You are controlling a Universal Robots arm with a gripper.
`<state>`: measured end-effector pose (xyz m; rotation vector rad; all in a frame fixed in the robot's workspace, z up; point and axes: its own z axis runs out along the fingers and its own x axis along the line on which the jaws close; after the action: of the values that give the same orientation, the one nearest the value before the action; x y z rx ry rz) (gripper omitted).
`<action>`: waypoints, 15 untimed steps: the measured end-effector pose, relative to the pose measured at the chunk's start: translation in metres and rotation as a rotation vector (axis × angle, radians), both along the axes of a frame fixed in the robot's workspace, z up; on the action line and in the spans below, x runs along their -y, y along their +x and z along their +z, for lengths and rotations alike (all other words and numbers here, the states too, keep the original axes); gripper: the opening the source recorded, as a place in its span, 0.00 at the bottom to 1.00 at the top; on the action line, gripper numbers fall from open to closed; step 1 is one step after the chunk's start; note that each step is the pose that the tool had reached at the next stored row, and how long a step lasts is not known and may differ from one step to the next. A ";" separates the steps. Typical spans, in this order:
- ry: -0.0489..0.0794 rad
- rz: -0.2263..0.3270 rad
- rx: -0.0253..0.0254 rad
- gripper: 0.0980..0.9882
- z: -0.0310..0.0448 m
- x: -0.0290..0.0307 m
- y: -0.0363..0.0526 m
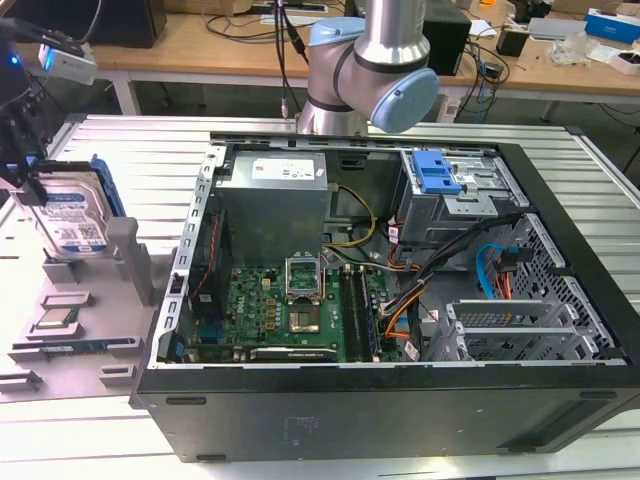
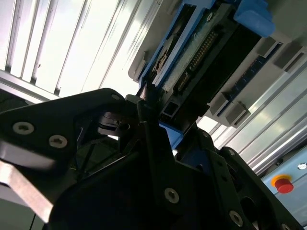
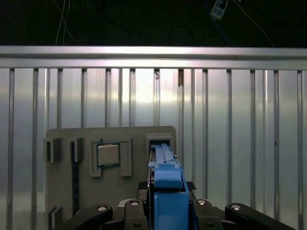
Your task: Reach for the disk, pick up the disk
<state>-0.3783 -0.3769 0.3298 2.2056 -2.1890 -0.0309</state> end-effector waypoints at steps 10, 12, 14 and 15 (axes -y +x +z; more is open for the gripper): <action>0.000 0.000 0.0001 0.30 0.0096 0.0000 0.0003; 0.000 0.000 0.0000 0.30 0.0117 0.0000 0.0003; 0.000 0.000 0.0001 0.30 0.0138 0.0000 0.0004; 0.000 0.000 0.0000 0.30 0.0148 0.0000 0.0004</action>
<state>-0.3779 -0.3769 0.3447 2.2056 -2.1890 -0.0309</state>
